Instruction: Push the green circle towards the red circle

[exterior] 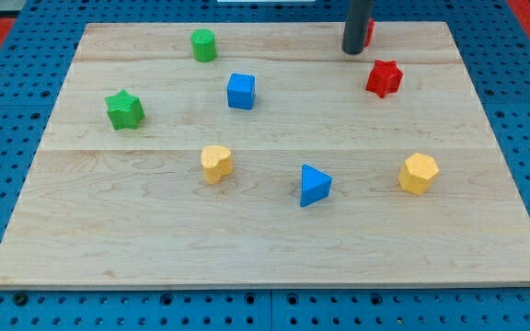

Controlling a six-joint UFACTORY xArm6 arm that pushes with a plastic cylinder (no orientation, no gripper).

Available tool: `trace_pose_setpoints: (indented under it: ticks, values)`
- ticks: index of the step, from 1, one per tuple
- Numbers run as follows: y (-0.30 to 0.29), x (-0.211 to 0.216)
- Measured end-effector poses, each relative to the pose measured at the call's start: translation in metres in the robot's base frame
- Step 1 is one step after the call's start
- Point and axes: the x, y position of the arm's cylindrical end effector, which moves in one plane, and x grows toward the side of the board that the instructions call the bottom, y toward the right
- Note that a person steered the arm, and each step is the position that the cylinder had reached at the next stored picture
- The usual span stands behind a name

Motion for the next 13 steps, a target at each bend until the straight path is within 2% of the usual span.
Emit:
trace_pose_setpoints:
  ticks: [1,2,3,5,6,8,9,10,12,13]
  values:
    - [-0.067,0.034]
    - [-0.193,0.037]
    - [-0.247,0.013]
    - [-0.198,-0.023]
    - [-0.236,-0.025]
    - [-0.192,-0.061]
    - [-0.128,-0.066]
    - [-0.106,-0.066]
    - [-0.138,-0.062]
    - [-0.138,-0.031]
